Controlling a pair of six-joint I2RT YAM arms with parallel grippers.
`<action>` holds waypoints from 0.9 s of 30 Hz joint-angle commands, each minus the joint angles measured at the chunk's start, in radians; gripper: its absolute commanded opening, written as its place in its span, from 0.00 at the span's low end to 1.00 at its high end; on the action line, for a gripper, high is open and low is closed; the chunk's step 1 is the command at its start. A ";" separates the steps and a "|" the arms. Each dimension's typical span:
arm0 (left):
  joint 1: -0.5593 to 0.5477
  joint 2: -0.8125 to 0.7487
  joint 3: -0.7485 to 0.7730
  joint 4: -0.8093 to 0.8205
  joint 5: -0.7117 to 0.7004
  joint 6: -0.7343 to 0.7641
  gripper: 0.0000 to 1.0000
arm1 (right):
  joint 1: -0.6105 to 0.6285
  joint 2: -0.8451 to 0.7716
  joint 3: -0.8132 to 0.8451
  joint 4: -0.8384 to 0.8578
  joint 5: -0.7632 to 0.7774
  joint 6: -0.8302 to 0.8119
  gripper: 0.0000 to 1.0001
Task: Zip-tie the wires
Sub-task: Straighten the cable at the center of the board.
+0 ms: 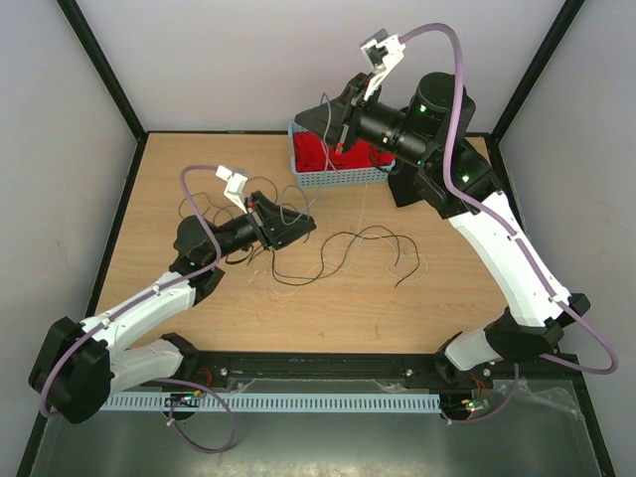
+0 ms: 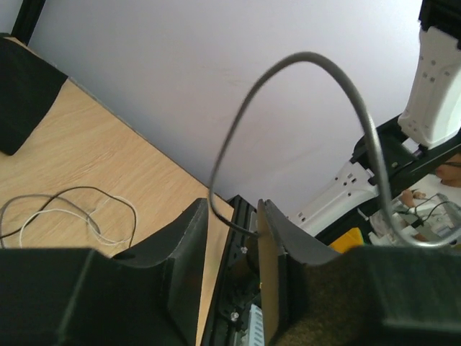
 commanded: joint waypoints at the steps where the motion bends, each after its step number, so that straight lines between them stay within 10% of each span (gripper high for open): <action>1: -0.009 -0.011 -0.040 0.051 0.015 -0.016 0.24 | 0.005 -0.039 -0.007 0.041 0.033 -0.025 0.00; 4: -0.007 -0.026 -0.061 0.050 -0.022 0.004 0.00 | 0.005 -0.053 -0.029 0.036 0.067 -0.044 0.00; 10: 0.110 -0.112 -0.043 -0.124 0.024 0.025 0.00 | -0.011 -0.117 -0.117 -0.079 0.315 -0.168 0.00; 18: 0.316 -0.200 0.344 -1.410 -0.155 0.676 0.00 | -0.323 -0.236 -0.536 -0.155 0.554 -0.234 0.00; 27: 0.349 -0.006 0.459 -1.732 -0.279 0.867 0.00 | -0.454 -0.161 -0.759 -0.156 0.676 -0.241 0.00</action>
